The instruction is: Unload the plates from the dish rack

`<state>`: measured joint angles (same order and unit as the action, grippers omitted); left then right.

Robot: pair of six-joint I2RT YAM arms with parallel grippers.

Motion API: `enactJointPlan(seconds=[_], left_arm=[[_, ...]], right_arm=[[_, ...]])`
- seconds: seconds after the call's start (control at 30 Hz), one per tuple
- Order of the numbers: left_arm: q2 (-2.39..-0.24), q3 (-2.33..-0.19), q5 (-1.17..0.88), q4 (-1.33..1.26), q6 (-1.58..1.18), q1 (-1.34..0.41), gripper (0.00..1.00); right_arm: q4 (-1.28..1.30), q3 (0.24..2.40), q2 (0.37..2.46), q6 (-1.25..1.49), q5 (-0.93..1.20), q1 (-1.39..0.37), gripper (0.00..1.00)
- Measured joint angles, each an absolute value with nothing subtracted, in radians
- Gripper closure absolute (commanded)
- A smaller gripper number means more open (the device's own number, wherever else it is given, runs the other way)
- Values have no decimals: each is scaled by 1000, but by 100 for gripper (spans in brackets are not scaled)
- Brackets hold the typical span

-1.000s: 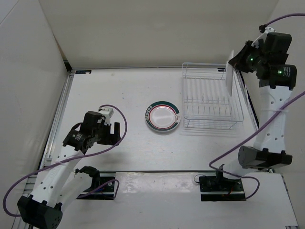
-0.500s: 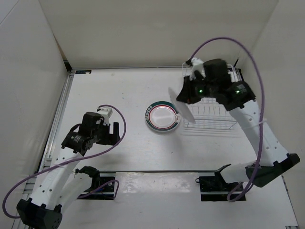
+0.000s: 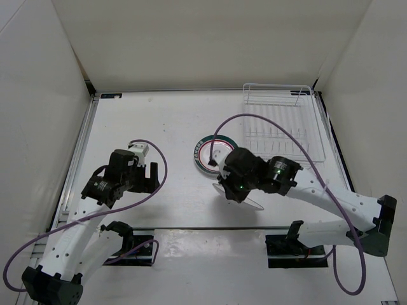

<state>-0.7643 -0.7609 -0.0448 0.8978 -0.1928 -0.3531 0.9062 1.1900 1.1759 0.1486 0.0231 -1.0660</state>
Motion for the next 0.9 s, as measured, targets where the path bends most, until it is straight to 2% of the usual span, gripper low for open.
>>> enactJointPlan(seconds=[0.17, 0.37, 0.63, 0.9], left_arm=[[-764, -761, -43, 898, -193, -353, 0], [-764, -761, -41, 898, -192, -353, 0], [-764, -761, -41, 898, -192, -353, 0], [-764, -761, -41, 898, -192, -353, 0]], right_arm=[[894, 1155, 1228, 154, -71, -1202, 100], [846, 1156, 1357, 154, -190, -1282, 100], [803, 1158, 1459, 149, -289, -1309, 100], [766, 1132, 1469, 159, -303, -1311, 100]])
